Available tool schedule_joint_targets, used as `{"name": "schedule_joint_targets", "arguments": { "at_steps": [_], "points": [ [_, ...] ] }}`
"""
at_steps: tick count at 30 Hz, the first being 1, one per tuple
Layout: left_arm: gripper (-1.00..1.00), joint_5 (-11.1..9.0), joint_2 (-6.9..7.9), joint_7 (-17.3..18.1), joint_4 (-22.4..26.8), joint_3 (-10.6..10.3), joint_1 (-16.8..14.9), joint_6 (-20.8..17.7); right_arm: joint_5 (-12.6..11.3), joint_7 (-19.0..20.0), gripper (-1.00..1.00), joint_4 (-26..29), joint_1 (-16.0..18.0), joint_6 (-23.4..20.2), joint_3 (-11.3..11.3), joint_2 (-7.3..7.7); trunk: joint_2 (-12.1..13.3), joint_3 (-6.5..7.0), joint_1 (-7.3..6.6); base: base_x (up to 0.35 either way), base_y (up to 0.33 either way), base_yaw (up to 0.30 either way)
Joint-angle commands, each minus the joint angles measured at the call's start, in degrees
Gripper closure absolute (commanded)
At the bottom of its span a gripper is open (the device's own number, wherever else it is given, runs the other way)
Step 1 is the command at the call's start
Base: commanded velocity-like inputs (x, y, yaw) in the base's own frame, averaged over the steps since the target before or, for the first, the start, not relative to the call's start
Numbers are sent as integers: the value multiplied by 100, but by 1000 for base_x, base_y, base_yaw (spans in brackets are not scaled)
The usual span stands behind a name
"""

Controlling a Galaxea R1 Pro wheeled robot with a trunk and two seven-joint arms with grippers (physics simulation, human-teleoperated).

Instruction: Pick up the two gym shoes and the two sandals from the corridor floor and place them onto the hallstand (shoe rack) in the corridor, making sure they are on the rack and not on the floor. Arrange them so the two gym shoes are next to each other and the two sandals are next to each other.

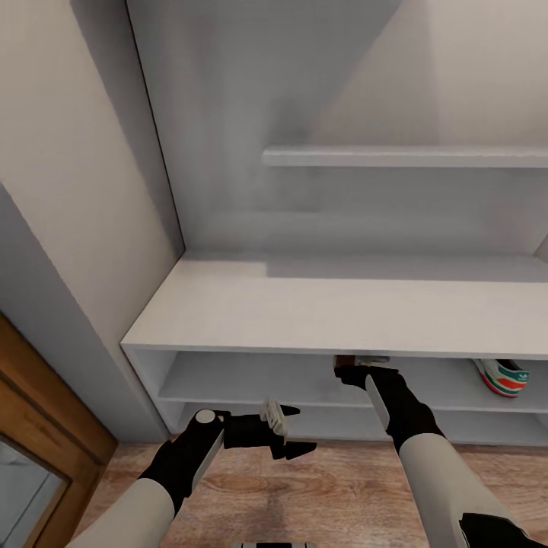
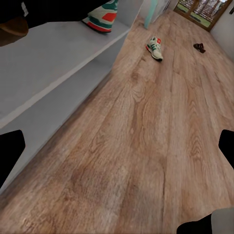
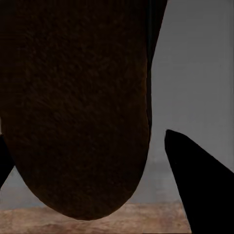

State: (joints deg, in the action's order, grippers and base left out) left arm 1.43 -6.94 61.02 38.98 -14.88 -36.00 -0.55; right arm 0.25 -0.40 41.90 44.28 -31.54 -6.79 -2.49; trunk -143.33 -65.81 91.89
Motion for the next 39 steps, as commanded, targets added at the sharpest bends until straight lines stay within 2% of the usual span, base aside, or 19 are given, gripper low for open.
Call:
{"name": "schedule_joint_targets", "arguments": {
  "at_steps": [1, 19, 39],
  "points": [
    [-100, 15, -1, 15, 4, 3, -1, -6, 1, -4, -100, 8, 2, -28, -21, -6, -2, -5, -1, 0, 0, 0],
    [-100, 15, -1, 15, 4, 3, -4, -6, 1, -4, -100, 11, 0, -28, -33, -6, -2, -5, -1, -11, 0, 0],
    [-100, 15, -1, 15, 4, 3, -2, -6, -24, 4, -100, 17, 1, -28, -28, 3, -2, -5, -1, -316, 0, 0]
  ]
}}
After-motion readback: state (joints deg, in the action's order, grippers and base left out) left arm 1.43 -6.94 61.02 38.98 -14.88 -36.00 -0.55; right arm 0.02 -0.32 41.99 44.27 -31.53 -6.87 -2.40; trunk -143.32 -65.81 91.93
